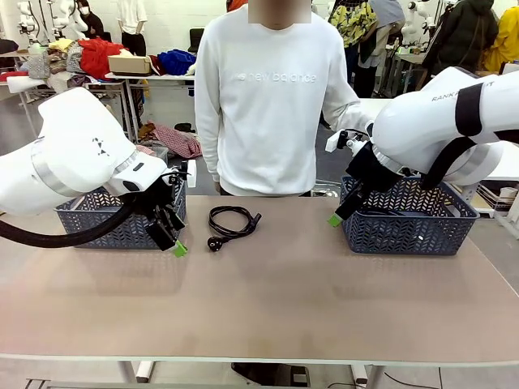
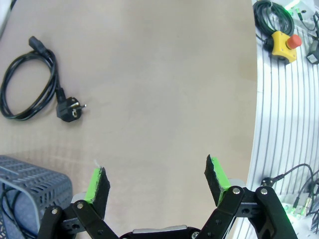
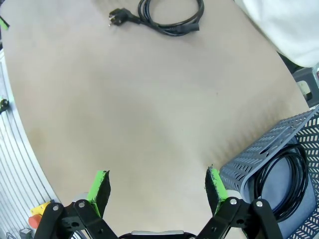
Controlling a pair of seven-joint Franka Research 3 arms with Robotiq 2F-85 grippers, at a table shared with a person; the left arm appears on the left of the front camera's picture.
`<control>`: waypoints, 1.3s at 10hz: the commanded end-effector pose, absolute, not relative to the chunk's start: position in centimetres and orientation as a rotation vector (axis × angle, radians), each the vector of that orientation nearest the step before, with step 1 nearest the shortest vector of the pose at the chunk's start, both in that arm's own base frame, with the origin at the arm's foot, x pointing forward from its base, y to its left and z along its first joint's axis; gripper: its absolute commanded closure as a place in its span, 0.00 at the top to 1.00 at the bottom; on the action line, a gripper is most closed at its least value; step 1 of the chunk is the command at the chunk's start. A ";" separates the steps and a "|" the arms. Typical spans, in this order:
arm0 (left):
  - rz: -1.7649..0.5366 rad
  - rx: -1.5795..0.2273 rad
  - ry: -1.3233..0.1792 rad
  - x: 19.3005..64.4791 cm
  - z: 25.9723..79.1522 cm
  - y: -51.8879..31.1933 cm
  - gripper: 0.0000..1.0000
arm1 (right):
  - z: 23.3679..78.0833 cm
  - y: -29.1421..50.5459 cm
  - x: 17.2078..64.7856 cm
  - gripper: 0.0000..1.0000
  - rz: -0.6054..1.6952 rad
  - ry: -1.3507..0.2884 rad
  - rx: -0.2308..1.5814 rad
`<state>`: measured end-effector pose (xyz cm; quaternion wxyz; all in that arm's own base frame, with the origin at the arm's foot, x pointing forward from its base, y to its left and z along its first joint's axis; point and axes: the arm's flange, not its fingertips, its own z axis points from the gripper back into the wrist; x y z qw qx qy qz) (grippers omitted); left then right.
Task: Organize the cables according to human instructions.
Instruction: Pick up a bundle of cables and place it in the basket indicated by the human.
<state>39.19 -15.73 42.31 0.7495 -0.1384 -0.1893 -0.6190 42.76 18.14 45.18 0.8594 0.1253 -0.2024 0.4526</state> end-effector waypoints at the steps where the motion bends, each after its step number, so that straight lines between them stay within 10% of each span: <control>1: -1.349 -0.308 -0.408 39.1 42.4 -15.5 1.00 | 45.2 18.0 42.8 1.00 0.943 -0.426 0.261; 13: -1.349 -0.308 -0.408 39.1 42.4 -15.5 1.00 | 46.7 22.6 47.5 1.00 1.192 -0.382 0.223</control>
